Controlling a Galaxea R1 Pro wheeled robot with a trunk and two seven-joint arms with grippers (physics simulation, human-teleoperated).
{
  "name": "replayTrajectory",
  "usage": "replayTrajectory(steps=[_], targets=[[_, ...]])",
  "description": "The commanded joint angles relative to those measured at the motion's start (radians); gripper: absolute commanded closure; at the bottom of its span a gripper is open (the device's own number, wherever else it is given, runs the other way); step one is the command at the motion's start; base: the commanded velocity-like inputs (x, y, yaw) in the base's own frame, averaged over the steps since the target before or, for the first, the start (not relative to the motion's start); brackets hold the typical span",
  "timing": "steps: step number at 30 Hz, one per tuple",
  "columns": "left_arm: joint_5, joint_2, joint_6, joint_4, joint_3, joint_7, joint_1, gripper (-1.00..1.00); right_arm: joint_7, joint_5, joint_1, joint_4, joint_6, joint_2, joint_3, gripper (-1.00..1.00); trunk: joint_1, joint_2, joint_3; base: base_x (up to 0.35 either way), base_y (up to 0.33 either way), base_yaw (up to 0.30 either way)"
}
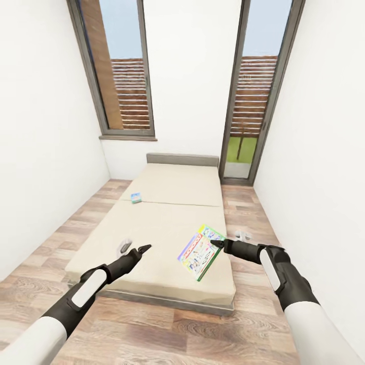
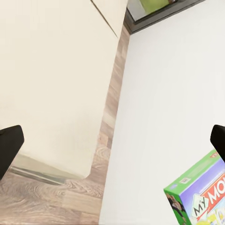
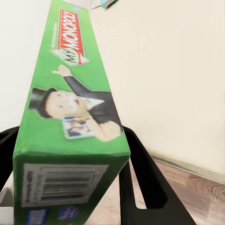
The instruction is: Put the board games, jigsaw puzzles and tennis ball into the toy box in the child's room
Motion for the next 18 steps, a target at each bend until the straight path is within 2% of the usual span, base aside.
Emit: replayTrajectory(steps=[1,18], targets=[[0.007,0.001,0.002,0.000,-0.004,-0.001,-0.001,-1.00,0.002,-0.006,-0.001,-0.001,0.007,0.000,-0.002,1.00,0.001,-0.002,-0.001,0.000,0.000,0.267],[0.007,0.001,0.004,0.000,-0.005,0.000,-0.001,-1.00,0.003,-0.006,-0.001,-0.001,0.007,0.000,-0.002,1.00,0.001,-0.002,0.011,0.000,0.000,0.258]])
